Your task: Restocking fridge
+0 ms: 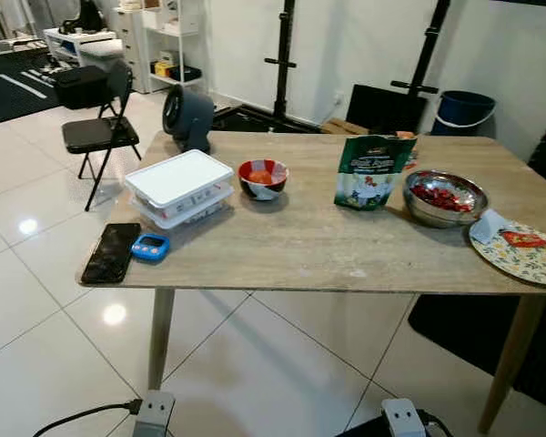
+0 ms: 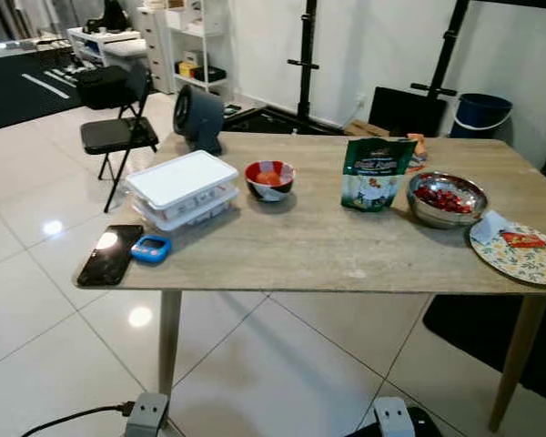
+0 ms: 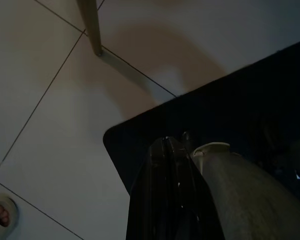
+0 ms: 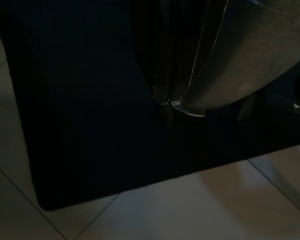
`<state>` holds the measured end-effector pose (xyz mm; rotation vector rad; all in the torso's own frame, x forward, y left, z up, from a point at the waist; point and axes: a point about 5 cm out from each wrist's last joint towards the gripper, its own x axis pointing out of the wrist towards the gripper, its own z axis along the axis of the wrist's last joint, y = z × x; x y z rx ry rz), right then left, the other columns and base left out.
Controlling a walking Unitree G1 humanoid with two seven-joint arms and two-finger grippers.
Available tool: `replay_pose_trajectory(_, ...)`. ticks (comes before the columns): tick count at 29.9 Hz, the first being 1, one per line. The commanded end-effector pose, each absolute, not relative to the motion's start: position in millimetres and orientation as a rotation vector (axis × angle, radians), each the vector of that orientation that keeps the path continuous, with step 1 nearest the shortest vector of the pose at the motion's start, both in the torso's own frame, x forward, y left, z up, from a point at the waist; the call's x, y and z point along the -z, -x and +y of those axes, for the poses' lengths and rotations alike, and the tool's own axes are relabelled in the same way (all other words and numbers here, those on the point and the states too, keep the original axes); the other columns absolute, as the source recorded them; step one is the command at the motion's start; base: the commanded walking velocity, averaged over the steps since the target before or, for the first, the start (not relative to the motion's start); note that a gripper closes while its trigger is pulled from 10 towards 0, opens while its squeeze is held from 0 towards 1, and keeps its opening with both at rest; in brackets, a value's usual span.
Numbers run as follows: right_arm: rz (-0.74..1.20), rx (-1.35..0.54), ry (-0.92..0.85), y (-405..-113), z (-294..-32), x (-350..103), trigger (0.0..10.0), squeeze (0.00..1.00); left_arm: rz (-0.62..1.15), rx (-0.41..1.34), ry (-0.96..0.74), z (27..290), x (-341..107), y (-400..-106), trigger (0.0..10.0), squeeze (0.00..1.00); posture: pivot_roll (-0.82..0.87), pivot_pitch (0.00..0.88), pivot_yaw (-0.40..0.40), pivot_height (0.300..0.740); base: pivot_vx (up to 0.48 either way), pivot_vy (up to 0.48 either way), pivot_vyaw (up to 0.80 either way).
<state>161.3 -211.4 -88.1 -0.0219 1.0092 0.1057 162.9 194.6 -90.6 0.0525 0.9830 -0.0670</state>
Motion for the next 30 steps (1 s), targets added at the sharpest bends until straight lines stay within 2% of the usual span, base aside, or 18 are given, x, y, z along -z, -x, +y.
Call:
replay_pose_trajectory(1, 0.998, -0.139, 0.045, -168, -208, 86, 10.0, 0.00, 0.996, 0.053, -0.043, 199, 93, -156, 10.0, 0.00, 0.02, 0.000, -0.077, 0.740, 0.000, 0.000, 0.00)
replay_pose_trajectory(4, 1.006, -0.153, 0.076, -169, -209, 85, 10.0, 0.00, 1.012, 0.032, -0.035, 197, 95, -150, 10.0, 0.00, 0.01, 0.000, -0.082, 0.740, 0.000, 0.000, 0.00)
replay_pose_trajectory(8, 0.985, -0.222, 0.100, -173, -208, 82, 10.0, 0.00, 1.052, 0.041, 0.035, 175, 105, -131, 10.0, 0.00, 0.00, 0.000, -0.125, 0.740, 0.000, 0.000, 0.00)
replay_pose_trajectory(13, 1.055, -0.182, 0.139, -158, -219, 88, 10.0, 0.00, 1.088, 0.027, 0.016, 172, 108, -124, 10.0, 0.00, 0.03, 0.000, -0.135, 0.740, 0.000, 0.000, 0.00)
replay_pose_trajectory(14, 1.055, -0.197, 0.112, -156, -217, 89, 10.0, 0.00, 1.064, 0.052, 0.059, 166, 107, -127, 10.0, 0.00, 0.04, 0.000, -0.129, 0.740, 0.000, 0.000, 0.00)
replay_pose_trajectory(19, 1.031, -0.175, 0.104, -158, -216, 88, 10.0, 0.00, 1.028, 0.048, 0.041, 175, 103, -135, 10.0, 0.00, 0.03, 0.000, -0.116, 0.740, 0.000, 0.000, 0.00)
replay_pose_trajectory(24, 1.065, -0.217, 0.117, -147, -212, 93, 10.0, 0.00, 1.056, 0.105, 0.005, 177, 104, -131, 10.0, 0.00, 0.01, 0.000, -0.094, 0.740, 0.000, 0.000, 0.00)
replay_pose_trajectory(30, 1.104, -0.169, 0.086, -135, -215, 97, 10.0, 0.00, 1.069, 0.068, 0.020, 179, 104, -132, 10.0, 0.00, 0.02, 0.000, -0.083, 0.740, 0.000, 0.000, 0.00)
